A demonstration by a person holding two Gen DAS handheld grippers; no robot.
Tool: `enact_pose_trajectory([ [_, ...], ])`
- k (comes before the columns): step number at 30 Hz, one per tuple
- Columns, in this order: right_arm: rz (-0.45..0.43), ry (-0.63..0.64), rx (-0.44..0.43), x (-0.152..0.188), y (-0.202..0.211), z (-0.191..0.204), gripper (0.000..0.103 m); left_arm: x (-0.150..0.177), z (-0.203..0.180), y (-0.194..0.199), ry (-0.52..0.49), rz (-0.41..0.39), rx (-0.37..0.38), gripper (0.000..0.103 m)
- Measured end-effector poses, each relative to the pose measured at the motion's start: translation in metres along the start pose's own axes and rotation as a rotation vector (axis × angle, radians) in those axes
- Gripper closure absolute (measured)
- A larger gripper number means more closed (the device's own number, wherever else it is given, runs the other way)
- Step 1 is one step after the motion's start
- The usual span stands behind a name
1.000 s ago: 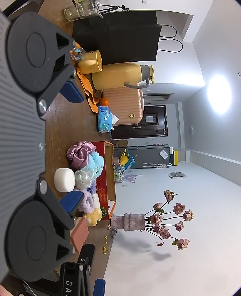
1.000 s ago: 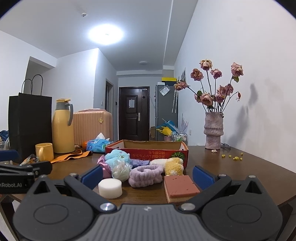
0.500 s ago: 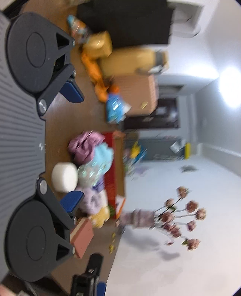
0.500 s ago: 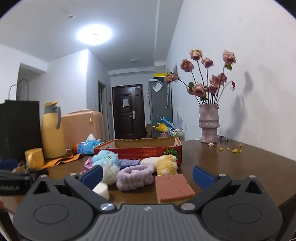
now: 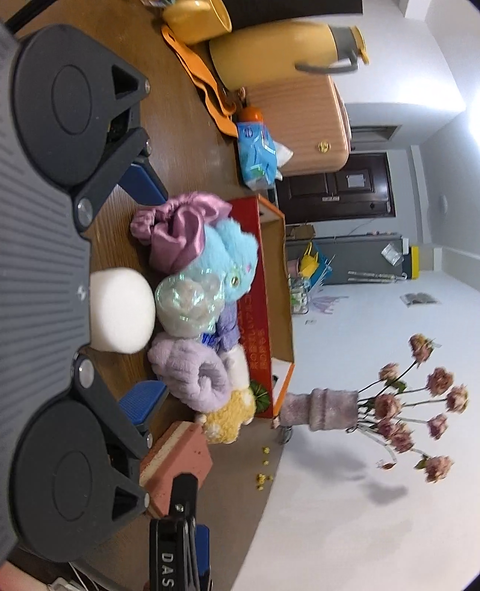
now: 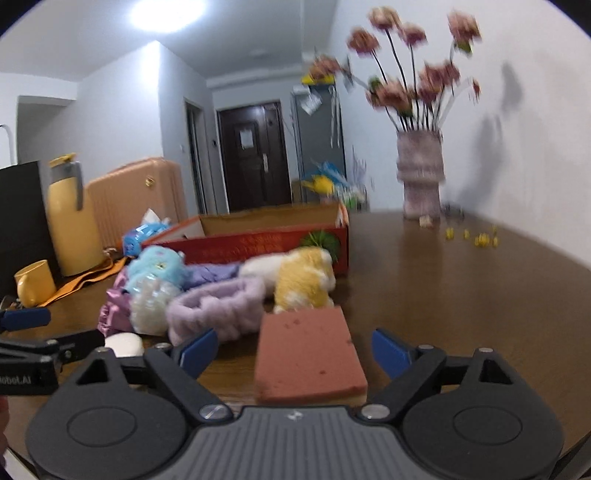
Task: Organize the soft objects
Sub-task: 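Reach the right tool to the pink rectangular sponge and close on it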
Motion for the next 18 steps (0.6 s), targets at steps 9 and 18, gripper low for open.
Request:
enact_pose_trajectory([
  [9,0.072,0.049,0.005,0.015,-0.028,0.001,0.035,0.018,0.003,-0.028,-0.107,0.149,-0.033,0.029],
  [18,0.077,0.32,-0.451,0.043,0.015,0.059,0.028,0.017,0.038,-0.026,0.014,0.171,-0.139,0.016],
])
Point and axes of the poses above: each gripper's, at about its wrist camera, not at the fingertips, and y roughly against the way its jaws point, z to its left, x to its underside, the point moved 4 cm from there along -y, roughly the way its jaws point, and after that the axes turned 4 degrees about x, right-handed, at the moved point
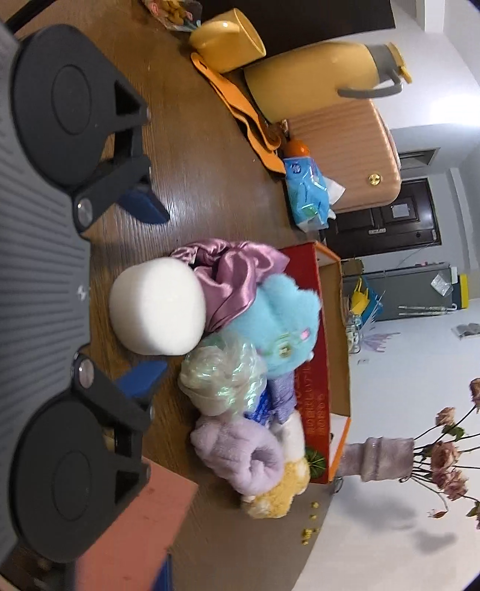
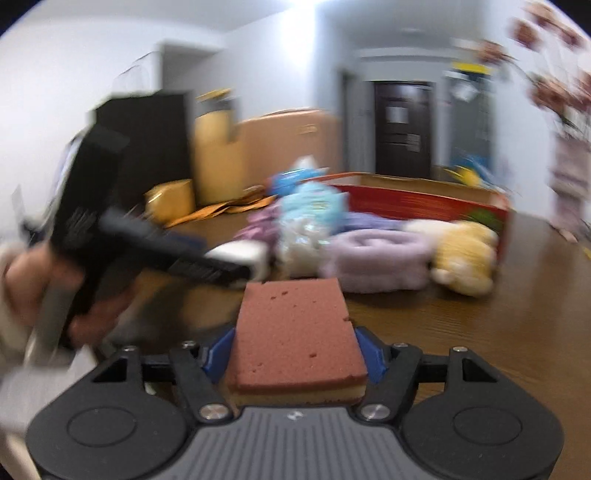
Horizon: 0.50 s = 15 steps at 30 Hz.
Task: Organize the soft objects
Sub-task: 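Reach the right tool to the pink rectangular sponge and close on it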
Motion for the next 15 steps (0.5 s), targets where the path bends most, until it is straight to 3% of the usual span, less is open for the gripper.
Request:
enact_pose_trajectory([
  [4,-0.022,0.038,0.151,-0.001,0.008,-0.004,0.007,0.004,-0.002,0.017,0.022,-0.001,0.014,0.015],
  [6,-0.03,-0.007,0.222,0.001,0.016,-0.018,0.006,0.004,-0.008,0.026,0.038,-0.025,0.047,0.015],
  [9,-0.023,-0.126,0.336,0.003,0.023,-0.046,0.008,-0.003,-0.025,0.044,0.037,-0.105,0.172,0.015],
  [11,-0.054,-0.21,0.299,0.0,0.03,-0.059,0.01,-0.007,-0.035,0.049,0.045,-0.111,0.248,0.015],
  [14,-0.132,-0.342,0.208,-0.006,0.04,-0.071,0.012,-0.011,-0.046,0.037,0.11,-0.026,0.328,0.015],
  [15,-0.134,-0.384,0.2,-0.008,0.036,-0.078,0.021,-0.011,-0.049,0.032,0.133,0.007,0.349,0.016],
])
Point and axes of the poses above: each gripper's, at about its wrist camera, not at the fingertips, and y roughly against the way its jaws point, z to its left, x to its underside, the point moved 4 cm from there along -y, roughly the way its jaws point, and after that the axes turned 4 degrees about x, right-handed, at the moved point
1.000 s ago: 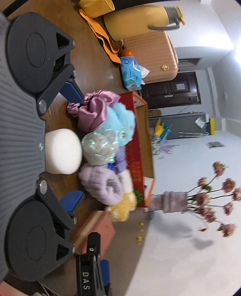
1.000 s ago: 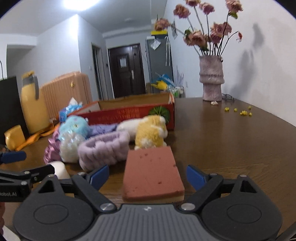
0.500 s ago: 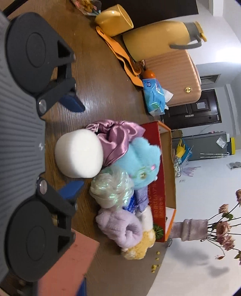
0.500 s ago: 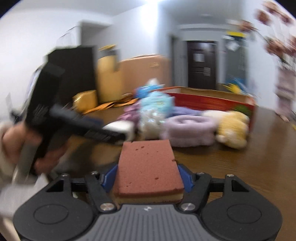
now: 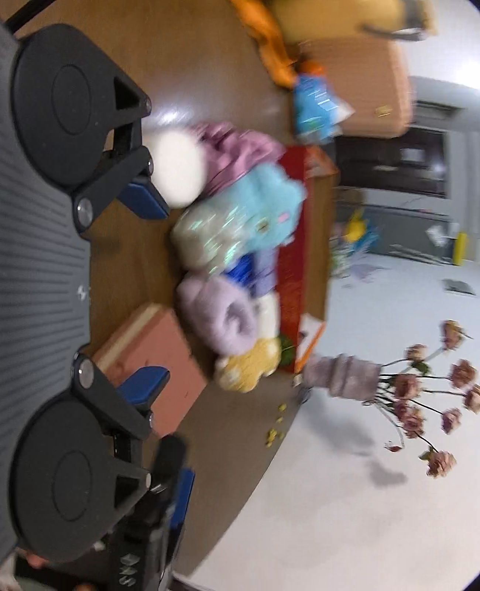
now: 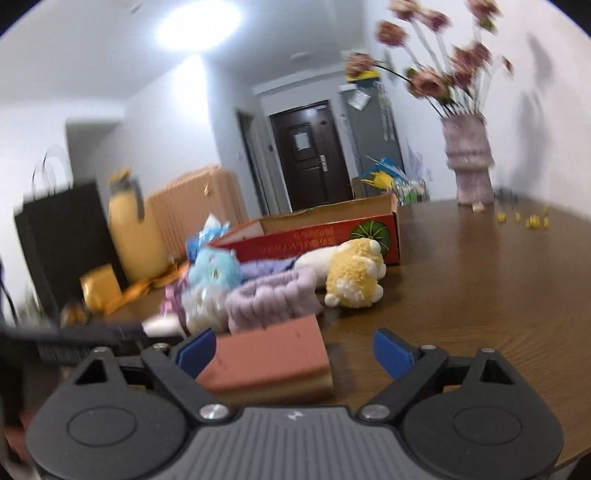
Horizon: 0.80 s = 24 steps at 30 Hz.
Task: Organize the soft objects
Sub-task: 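Reach the right tool to the pink rectangular sponge and close on it, then carry the pink sponge into the cardboard box and open the right tool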
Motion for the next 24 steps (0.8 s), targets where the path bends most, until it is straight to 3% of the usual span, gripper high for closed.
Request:
enact_pose_trajectory([
  [1,0.016,-0.047,-0.008,-0.003,-0.007,-0.005,0.028,0.0,-0.001,-0.005,0.024,0.028,0.015,0.019],
  [2,0.032,-0.079,-0.016,-0.004,-0.013,-0.009,0.043,0.0,-0.001,-0.011,0.05,0.056,0.03,0.022],
  [3,0.053,-0.108,-0.018,-0.004,-0.021,-0.013,0.052,0.0,-0.001,-0.016,0.072,0.076,0.047,0.031],
  [7,0.144,-0.167,-0.021,0.002,-0.037,-0.018,0.067,0.001,0.001,-0.024,0.136,0.101,0.098,0.057],
  [11,0.158,-0.205,-0.099,0.008,-0.031,-0.009,0.068,-0.002,0.013,-0.023,0.175,0.104,0.094,0.058],
  [18,0.166,-0.251,-0.072,0.005,-0.037,-0.008,0.068,-0.005,0.02,-0.025,0.196,0.122,0.111,0.058],
  [20,0.187,-0.26,-0.063,0.007,-0.041,-0.008,0.075,-0.005,0.02,-0.026,0.206,0.126,0.126,0.06],
  [24,0.193,-0.26,-0.083,0.011,-0.037,-0.001,0.078,-0.005,0.018,-0.02,0.2,0.114,0.123,0.068],
])
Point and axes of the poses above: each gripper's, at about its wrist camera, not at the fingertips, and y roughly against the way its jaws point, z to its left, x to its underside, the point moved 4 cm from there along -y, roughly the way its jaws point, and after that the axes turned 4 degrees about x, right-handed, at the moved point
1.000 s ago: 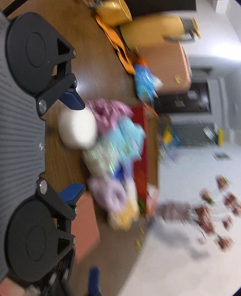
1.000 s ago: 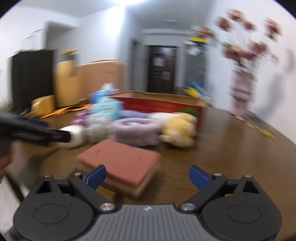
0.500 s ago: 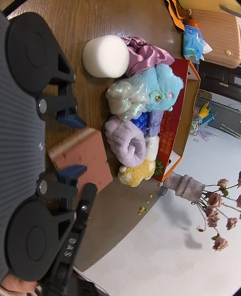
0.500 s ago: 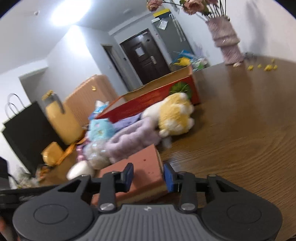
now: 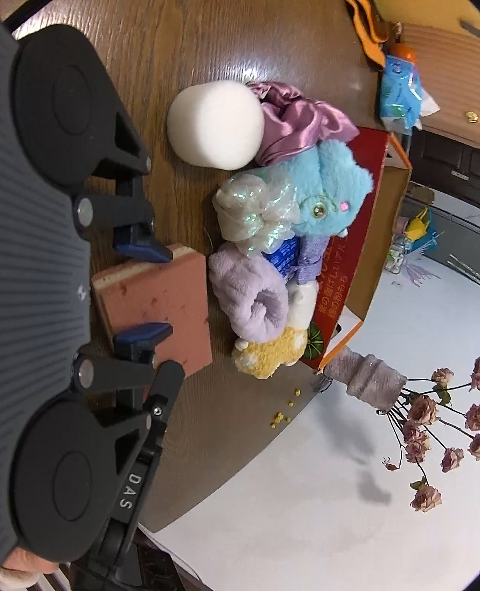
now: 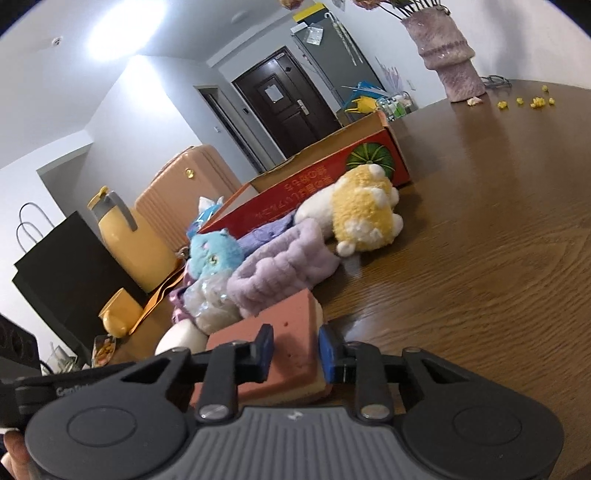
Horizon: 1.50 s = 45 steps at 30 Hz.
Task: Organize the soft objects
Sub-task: 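Carry the pink sponge into the cardboard box and open the right tool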
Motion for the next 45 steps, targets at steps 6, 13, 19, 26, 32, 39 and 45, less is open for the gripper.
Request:
enact_pose_trajectory([
  [6,-0.036,0.018,-0.01,0.003,0.02,0.017,0.08,-0.002,-0.007,0.023,-0.032,-0.065,0.011,0.07],
  [13,-0.1,0.105,-0.052,-0.069,0.006,0.063,0.08,-0.087,-0.013,0.037,-0.17,-0.183,-0.03,0.07],
  [19,-0.106,0.08,-0.099,-0.179,-0.081,0.088,0.08,-0.22,0.022,-0.007,-0.186,-0.208,-0.064,0.07],
  [26,0.048,0.047,0.011,-0.268,-0.239,0.088,0.08,-0.321,0.103,-0.124,-0.119,-0.074,-0.169,0.071],
  [32,0.251,-0.082,0.073,-0.276,-0.351,0.053,0.08,-0.335,0.15,-0.206,-0.149,0.07,-0.291,0.071],
  [39,0.292,-0.036,0.119,-0.262,-0.376,0.062,0.08,-0.332,0.151,-0.204,-0.238,0.044,-0.33,0.06],
  [45,0.218,0.031,0.154,-0.278,-0.325,0.062,0.079,-0.339,0.129,-0.155,-0.261,-0.019,-0.37,0.057],
])
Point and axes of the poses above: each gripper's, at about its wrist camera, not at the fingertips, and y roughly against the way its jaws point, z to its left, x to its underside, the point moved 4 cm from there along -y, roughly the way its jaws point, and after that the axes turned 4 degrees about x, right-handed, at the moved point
